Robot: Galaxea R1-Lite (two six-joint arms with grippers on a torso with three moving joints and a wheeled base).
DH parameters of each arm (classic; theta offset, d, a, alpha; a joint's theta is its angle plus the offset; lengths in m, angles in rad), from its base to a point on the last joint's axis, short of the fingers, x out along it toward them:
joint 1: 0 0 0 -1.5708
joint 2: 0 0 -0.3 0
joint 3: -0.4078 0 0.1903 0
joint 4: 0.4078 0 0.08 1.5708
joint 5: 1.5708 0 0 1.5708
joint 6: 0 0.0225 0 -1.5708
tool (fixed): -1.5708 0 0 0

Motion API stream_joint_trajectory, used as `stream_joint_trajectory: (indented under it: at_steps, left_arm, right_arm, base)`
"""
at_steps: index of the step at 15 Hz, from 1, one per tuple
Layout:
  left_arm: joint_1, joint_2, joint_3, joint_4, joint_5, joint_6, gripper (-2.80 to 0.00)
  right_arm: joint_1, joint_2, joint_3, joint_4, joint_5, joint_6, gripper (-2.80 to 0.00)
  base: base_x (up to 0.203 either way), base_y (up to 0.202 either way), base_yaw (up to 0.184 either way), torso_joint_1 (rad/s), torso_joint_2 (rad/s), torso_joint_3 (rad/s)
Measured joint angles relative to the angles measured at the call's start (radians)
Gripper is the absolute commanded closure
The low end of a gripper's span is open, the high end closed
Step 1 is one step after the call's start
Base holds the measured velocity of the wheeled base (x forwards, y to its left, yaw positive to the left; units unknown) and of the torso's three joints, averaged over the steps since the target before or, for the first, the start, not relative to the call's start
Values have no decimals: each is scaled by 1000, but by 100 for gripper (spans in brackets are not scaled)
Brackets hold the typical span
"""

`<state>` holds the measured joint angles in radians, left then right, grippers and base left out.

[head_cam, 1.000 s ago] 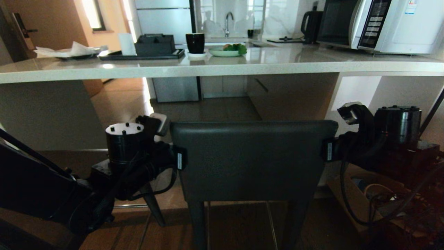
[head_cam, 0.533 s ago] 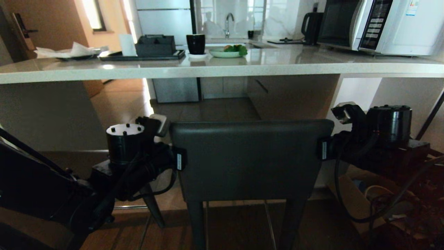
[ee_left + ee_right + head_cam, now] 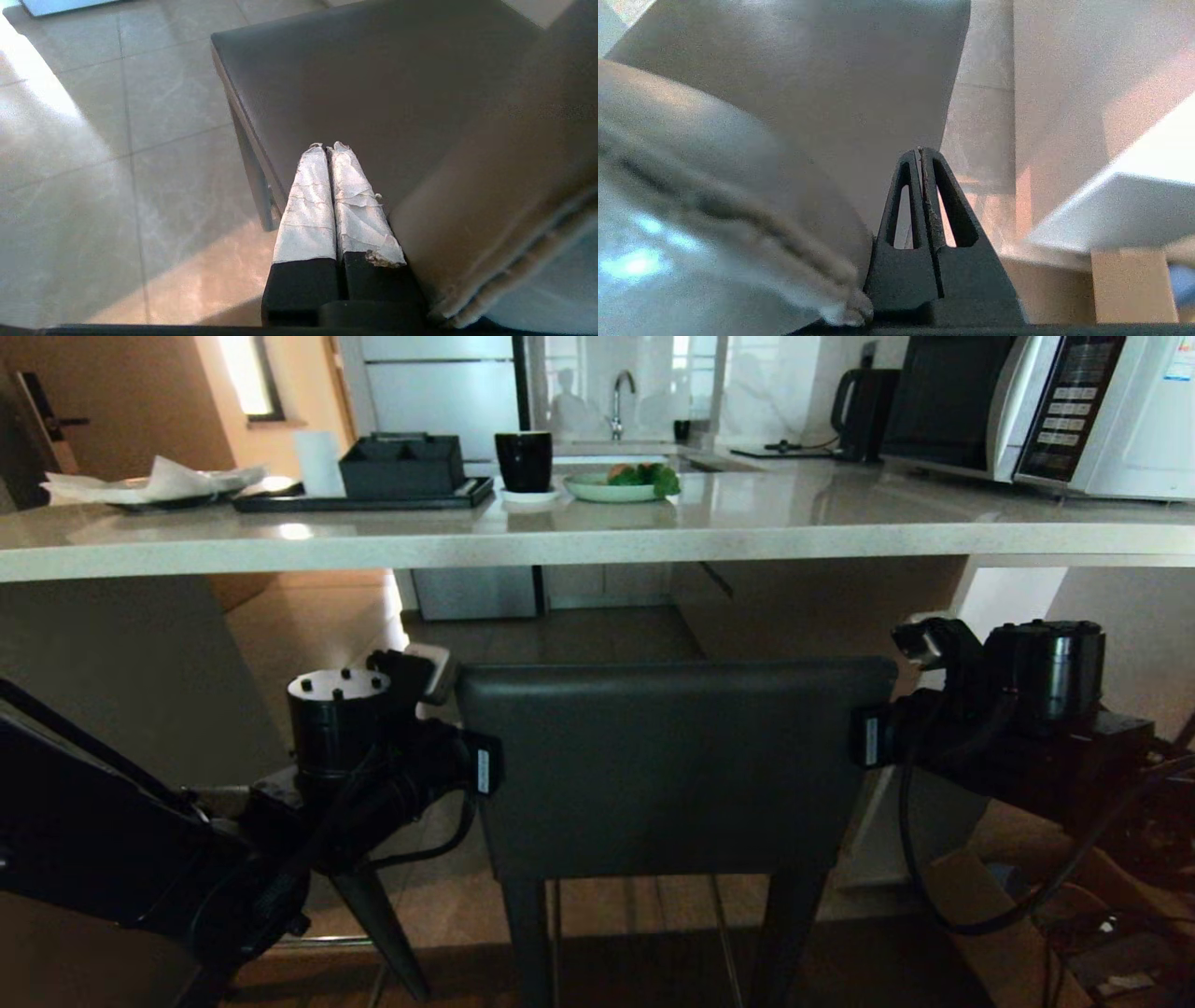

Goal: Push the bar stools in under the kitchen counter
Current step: Push the gray chair back under the dining table

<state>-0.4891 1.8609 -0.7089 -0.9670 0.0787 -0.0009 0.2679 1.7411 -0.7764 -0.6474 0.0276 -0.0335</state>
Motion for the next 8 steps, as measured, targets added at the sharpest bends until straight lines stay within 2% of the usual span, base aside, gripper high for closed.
stream_joint_trajectory:
  at_steps: [8]
  left_arm:
    - [-6,0,0,-1,1,0,0]
  right_arm:
    - [0,-5,0,3,-1,0,0]
  base:
    - [187,0,1,2,2,2]
